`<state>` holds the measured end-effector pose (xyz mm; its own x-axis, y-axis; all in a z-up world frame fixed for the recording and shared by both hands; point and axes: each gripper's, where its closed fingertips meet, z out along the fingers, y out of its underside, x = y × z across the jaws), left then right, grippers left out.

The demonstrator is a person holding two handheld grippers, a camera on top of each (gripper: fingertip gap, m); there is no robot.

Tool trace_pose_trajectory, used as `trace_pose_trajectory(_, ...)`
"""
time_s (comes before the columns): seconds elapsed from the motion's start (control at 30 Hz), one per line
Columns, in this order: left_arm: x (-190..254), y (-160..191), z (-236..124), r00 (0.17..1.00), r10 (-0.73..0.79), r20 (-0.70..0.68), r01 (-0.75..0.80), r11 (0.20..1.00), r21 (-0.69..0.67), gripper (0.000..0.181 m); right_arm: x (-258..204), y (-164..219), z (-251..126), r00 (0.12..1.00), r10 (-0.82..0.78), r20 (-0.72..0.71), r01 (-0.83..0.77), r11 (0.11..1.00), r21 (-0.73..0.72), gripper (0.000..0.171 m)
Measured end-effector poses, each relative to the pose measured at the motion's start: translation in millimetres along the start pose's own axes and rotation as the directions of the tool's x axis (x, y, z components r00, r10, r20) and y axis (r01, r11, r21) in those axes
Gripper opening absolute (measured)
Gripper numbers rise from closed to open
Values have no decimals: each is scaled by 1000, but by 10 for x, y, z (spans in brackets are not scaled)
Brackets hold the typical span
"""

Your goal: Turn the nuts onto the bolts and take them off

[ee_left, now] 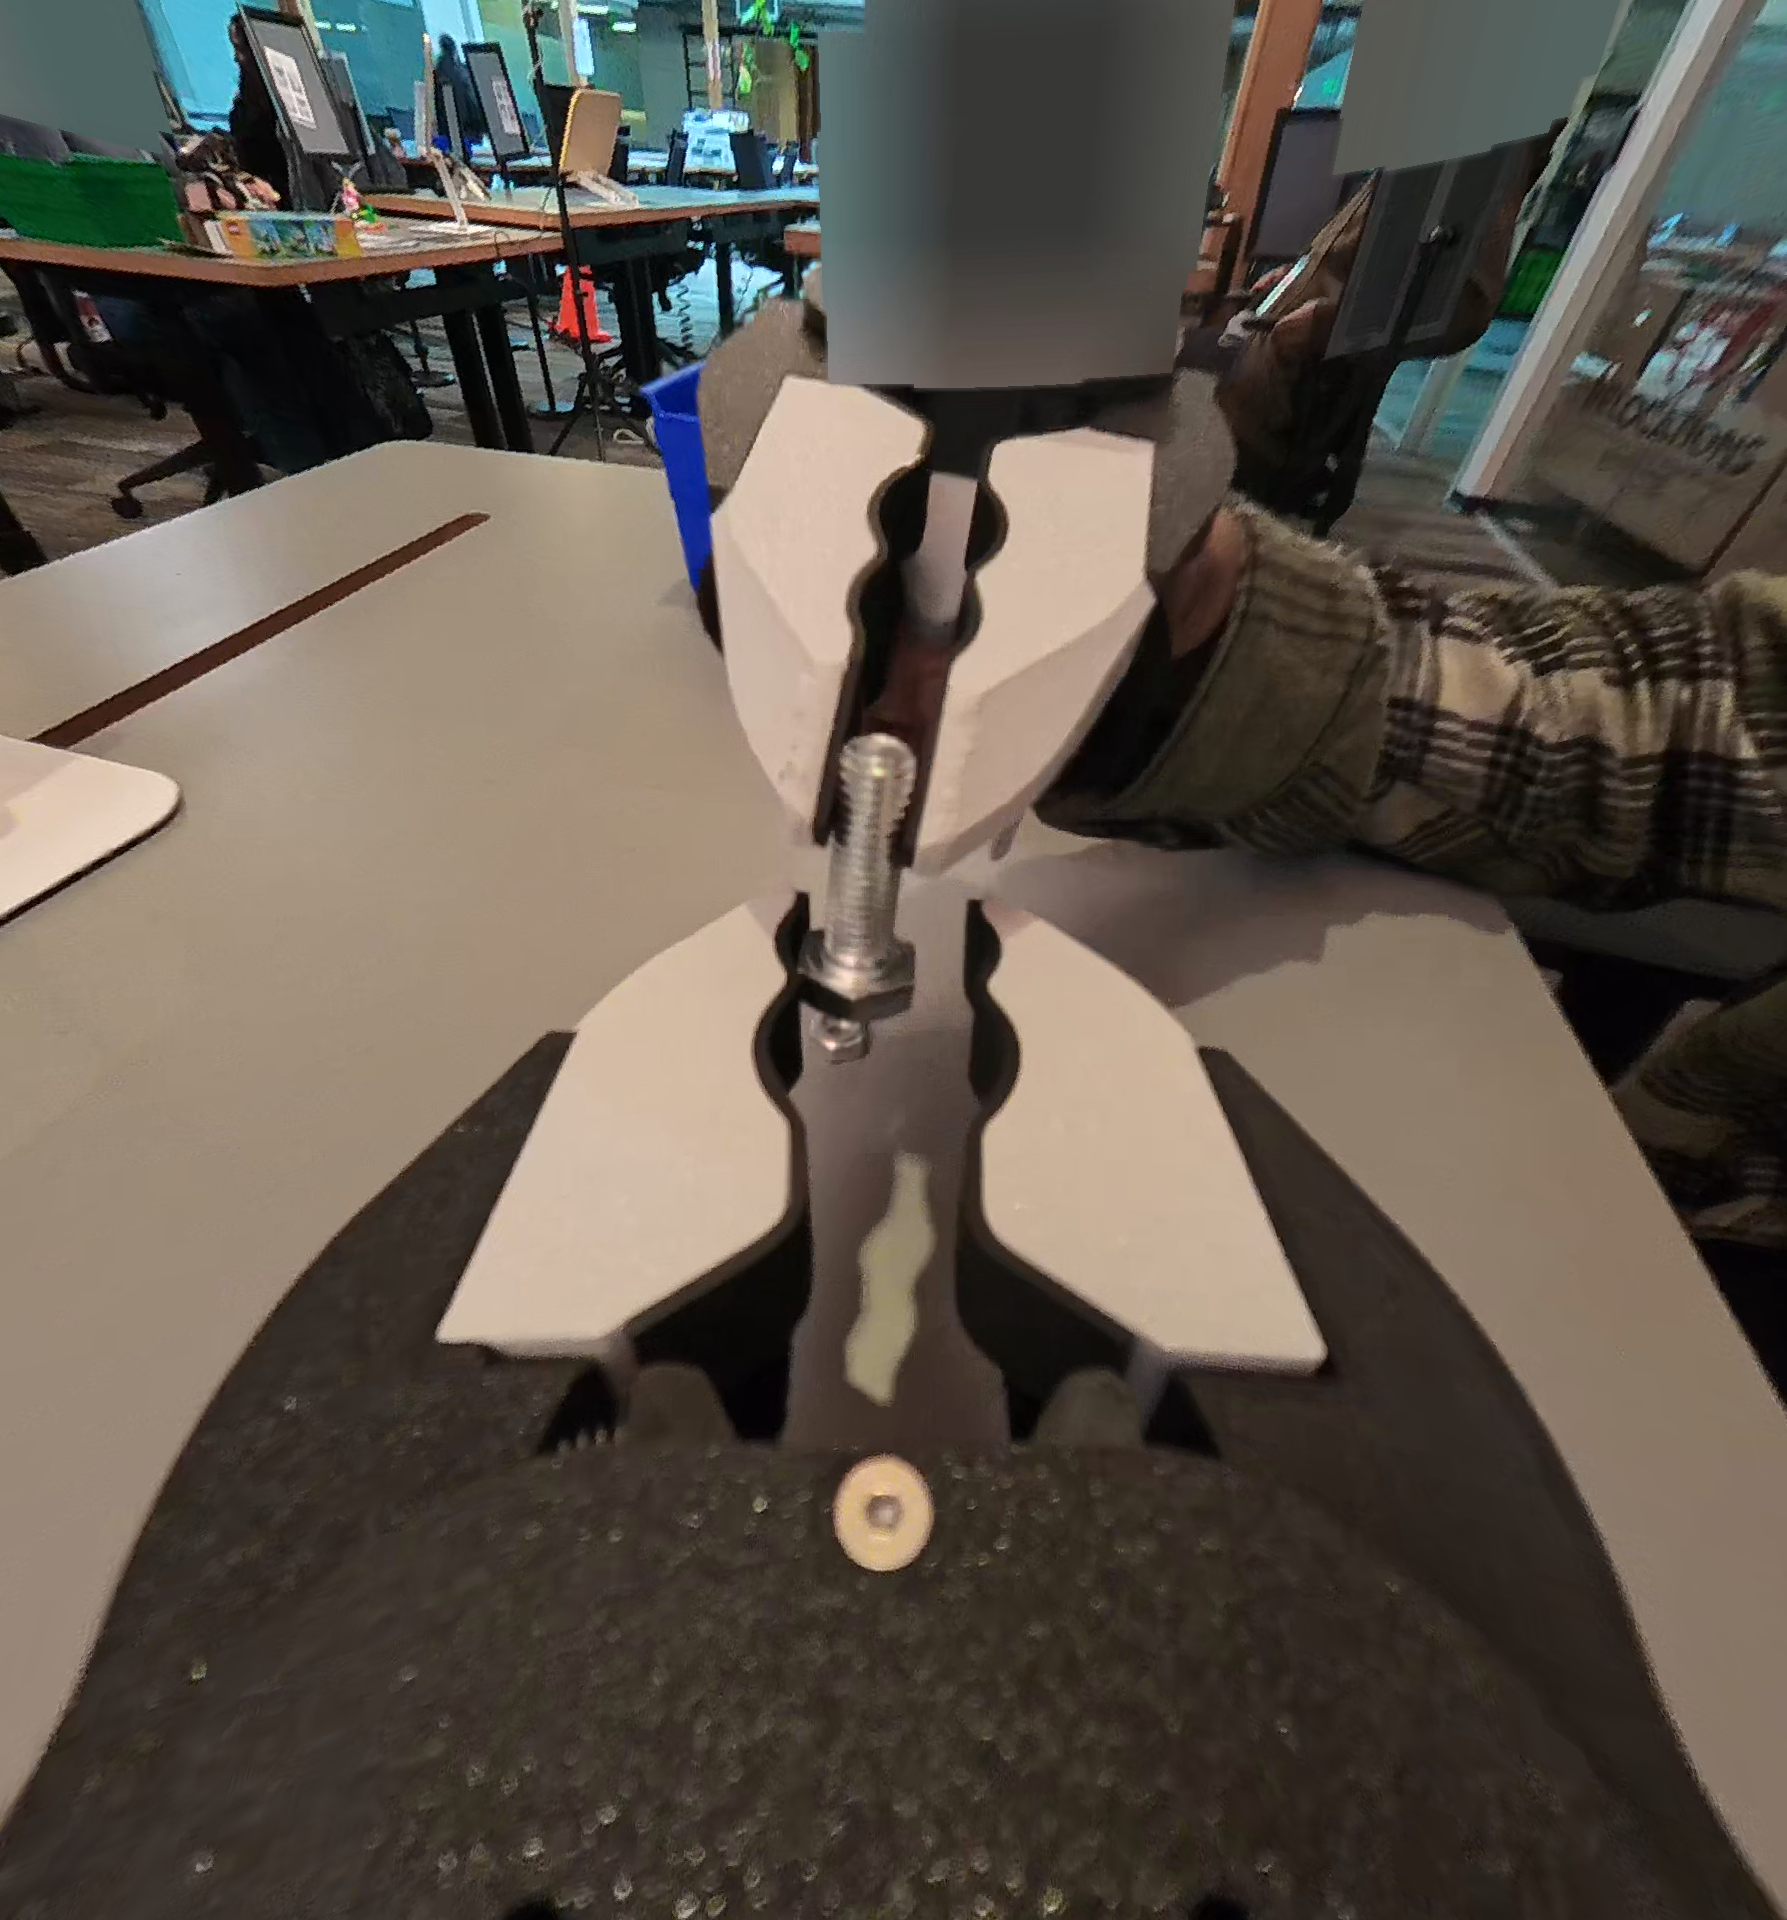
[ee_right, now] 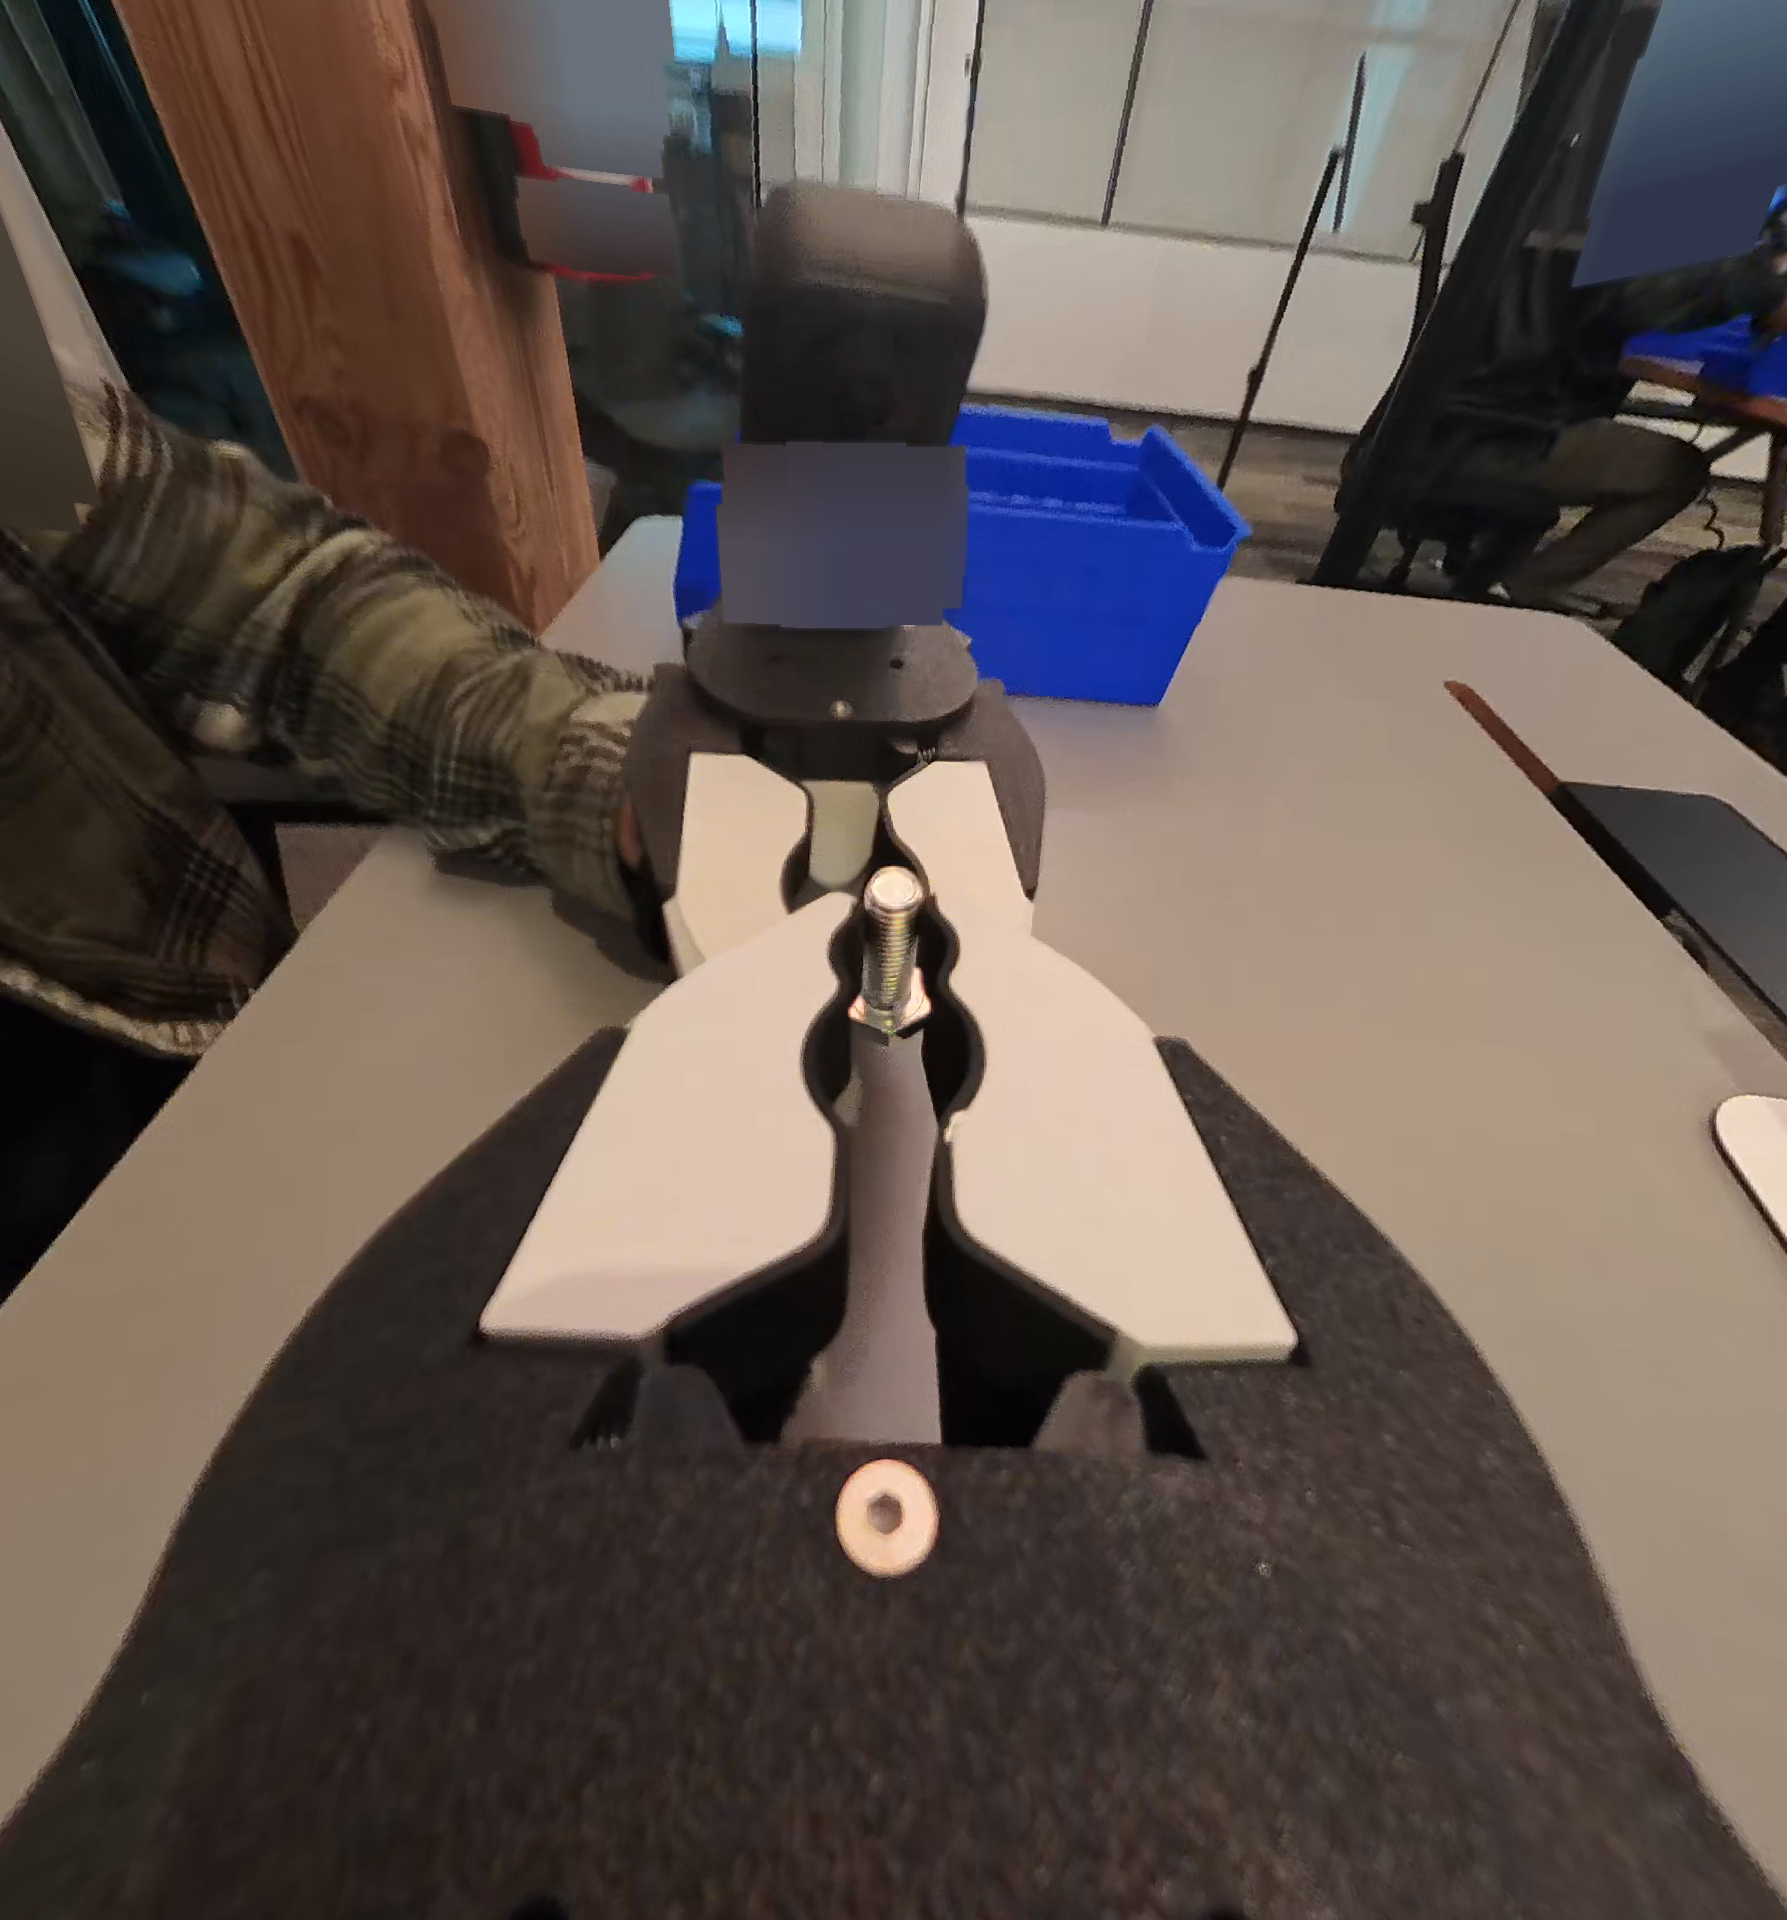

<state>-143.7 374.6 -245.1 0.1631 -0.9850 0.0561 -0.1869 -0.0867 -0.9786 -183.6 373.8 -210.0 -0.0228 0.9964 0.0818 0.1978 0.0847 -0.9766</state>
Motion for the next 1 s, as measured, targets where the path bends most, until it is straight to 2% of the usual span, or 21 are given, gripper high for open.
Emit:
trace_pose_trajectory(0.2,55,-38,27,996,-62,-59,64,997,39,43,56,5,-103,993,117,24,-118,989,90,9)
trace_pose_trajectory(0.4,47,-107,18,994,-91,-59,96,992,79,32,29,-22,-134,994,107,23,-109,990,87,9)
trace_pose_trajectory(0.7,79,-127,40,997,-69,-43,72,994,77,31,-7,-65,-124,992,118,42,-122,987,106,9)
trace_pose_trajectory(0.83,89,-110,48,996,-77,-53,81,994,72,18,-50,-66,-89,991,116,65,-123,987,105,9)
trace_pose_trajectory(1.0,93,-130,35,995,-77,-57,82,993,82,18,-59,-94,-85,993,101,59,-107,987,119,9)
